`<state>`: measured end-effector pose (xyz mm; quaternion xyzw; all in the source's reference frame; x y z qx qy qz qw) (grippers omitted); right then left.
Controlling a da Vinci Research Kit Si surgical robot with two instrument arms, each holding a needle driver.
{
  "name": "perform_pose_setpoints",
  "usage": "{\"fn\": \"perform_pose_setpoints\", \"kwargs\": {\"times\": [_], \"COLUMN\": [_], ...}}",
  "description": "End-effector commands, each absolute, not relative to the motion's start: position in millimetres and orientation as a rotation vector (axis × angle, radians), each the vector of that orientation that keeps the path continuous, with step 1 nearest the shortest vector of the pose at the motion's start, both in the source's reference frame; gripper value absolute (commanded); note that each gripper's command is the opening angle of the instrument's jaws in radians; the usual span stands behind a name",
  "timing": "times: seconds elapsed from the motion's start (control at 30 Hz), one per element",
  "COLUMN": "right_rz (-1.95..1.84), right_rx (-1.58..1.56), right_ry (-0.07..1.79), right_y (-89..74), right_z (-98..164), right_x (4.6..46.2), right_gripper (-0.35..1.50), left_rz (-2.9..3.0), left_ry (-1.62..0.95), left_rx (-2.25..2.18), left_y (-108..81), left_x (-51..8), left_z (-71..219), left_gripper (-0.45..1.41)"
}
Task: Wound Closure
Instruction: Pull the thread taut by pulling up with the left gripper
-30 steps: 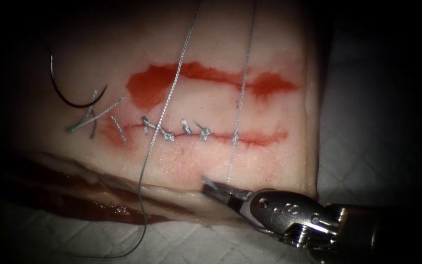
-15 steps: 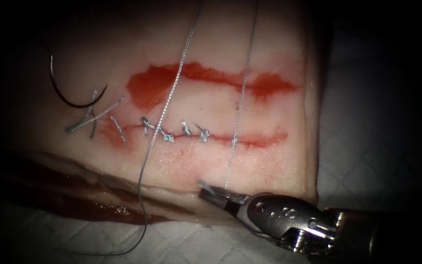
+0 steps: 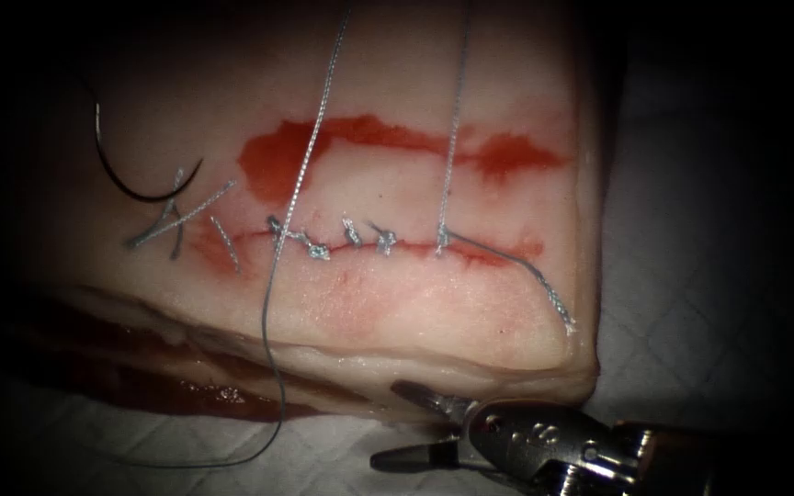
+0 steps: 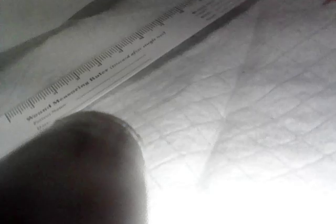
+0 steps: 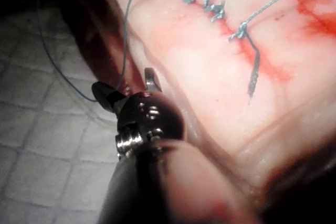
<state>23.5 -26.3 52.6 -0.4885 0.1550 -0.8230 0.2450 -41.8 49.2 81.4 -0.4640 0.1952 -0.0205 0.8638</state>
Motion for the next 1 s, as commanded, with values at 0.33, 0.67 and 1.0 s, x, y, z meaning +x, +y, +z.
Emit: {"fn": "perform_pose_setpoints", "kwargs": {"times": [0.33,0.67,1.0], "right_rz": [-2.091,-1.936,-1.804], "right_rx": [-1.332,-1.391,-1.367], "right_ry": [0.204,0.127,0.048], "right_y": [-22.1,-19.9,-17.2], "right_z": [49.3,48.0,44.9], "right_x": [18.5,18.7,19.7], "right_gripper": [1.35,1.33,1.35], "left_rz": [-0.471,-0.811,-0.878], "left_ry": [-0.002,-0.345,-0.501], "left_rx": [-0.797,-0.362,-0.216], "left_y": [33.4,19.4,27.6], "left_x": [-28.2,-24.2,-25.3], "left_z": [69.7,62.6,54.3], "left_gripper": [-0.45,-0.45,-0.45]}}
